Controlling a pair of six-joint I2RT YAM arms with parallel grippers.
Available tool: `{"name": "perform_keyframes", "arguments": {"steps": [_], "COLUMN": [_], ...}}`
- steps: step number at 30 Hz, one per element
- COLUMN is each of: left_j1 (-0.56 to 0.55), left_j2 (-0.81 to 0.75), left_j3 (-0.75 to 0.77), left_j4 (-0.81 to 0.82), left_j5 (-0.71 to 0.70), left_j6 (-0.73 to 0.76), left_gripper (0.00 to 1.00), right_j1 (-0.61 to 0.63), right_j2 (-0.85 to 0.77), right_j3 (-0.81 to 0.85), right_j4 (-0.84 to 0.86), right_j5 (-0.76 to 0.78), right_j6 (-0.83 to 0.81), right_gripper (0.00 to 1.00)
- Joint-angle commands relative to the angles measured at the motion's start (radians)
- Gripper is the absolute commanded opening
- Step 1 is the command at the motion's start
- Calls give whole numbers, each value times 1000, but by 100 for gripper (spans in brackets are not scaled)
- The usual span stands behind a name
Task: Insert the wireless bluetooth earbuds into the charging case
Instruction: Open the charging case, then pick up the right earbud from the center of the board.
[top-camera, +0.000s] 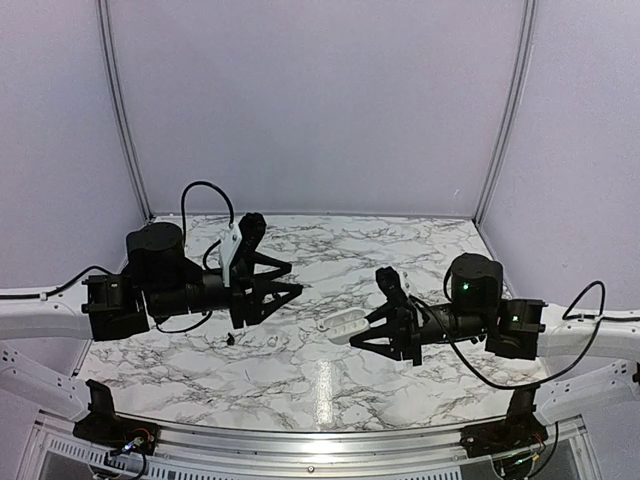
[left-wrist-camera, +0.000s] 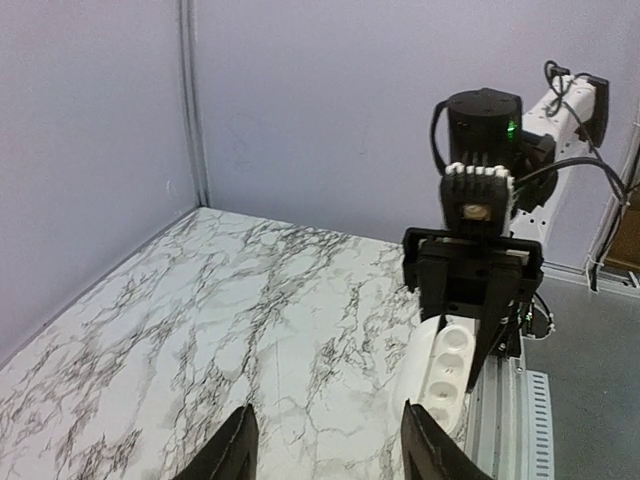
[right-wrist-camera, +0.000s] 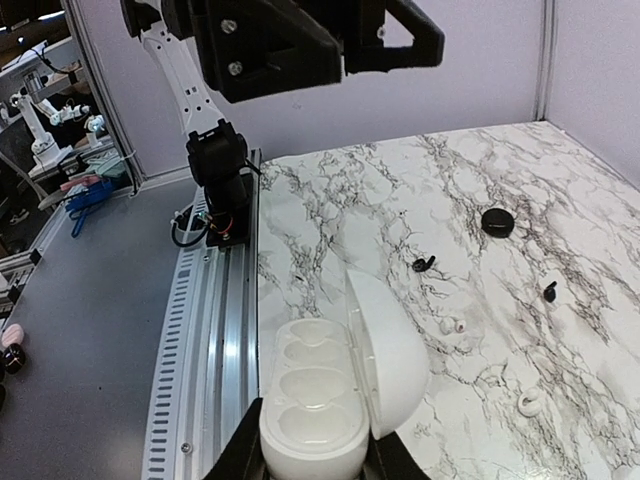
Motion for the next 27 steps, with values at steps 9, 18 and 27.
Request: {"name": "perform_keyframes", "arguments": {"steps": [9, 18, 27], "left_j1": [149, 168, 176], "left_j2": [-8, 169, 341], "left_j3": [-188, -137, -77], "left_j4": [-64, -230, -245], "left_j5": [-131, -283, -297], "left_j6": [-355, -444, -506], "left_gripper": [45, 35, 32], "right_j1": [-34, -36, -35], "right_j2": [-93, -103, -111], "right_j3": [-95, -102, -100], "right_j4": [126, 113, 95], "right_j5": [36, 53, 58], "right_j6": [81, 70, 57], "right_gripper": [0, 0, 0]}}
